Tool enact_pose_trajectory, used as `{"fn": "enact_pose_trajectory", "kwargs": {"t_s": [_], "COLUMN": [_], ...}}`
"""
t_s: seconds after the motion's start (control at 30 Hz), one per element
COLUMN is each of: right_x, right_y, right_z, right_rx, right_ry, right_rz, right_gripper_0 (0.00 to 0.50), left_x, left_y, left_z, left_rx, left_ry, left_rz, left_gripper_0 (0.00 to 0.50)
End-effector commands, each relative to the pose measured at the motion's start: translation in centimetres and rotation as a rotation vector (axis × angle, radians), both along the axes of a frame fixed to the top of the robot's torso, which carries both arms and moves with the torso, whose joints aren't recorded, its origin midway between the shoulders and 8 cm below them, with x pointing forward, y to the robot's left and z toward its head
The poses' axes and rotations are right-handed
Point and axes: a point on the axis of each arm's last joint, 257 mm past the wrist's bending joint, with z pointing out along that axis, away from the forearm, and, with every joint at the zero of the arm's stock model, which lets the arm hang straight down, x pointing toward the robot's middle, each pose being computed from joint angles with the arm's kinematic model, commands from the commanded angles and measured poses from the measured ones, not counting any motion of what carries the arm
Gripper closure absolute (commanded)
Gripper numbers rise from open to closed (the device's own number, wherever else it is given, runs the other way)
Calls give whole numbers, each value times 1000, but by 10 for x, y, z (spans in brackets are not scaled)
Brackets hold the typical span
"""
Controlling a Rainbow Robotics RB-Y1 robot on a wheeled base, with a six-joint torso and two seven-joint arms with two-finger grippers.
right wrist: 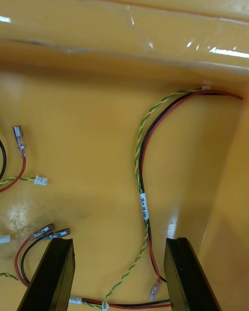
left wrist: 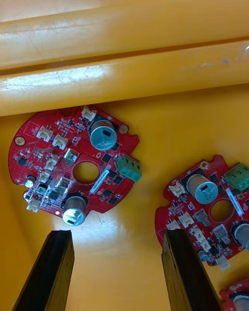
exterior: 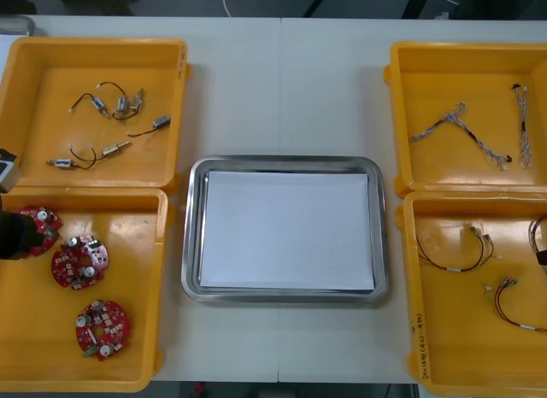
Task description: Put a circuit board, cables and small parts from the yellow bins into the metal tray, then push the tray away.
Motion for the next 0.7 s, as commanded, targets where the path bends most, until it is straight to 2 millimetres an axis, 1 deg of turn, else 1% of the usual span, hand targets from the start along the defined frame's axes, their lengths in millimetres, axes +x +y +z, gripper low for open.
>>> {"fn": "enact_pose_trajectory", "kwargs": {"t_s": [0.03,0.17,0.4,0.7], "right_x": [-6,-4,-3,-3], "right_y": [-10,-14,-18,-20], "right_z": [-11,-23,-31,-46], "right_rx": [-20,-3,-1,2], "right_ry": [21,12,13,16], "right_rz": [18,8,11,10], "right_gripper_0": [0,0,0,0], "left_x": [-8,-8,-7,-3], "left_y": [20,23,28,31], "left_z": [-10,-15,-16,-25], "left_rx": [66,70,84,111], "left_ry": [32,39,35,25], "left_rz": [-21,-14,-10,-7], "left_gripper_0": [0,0,0,0]}}
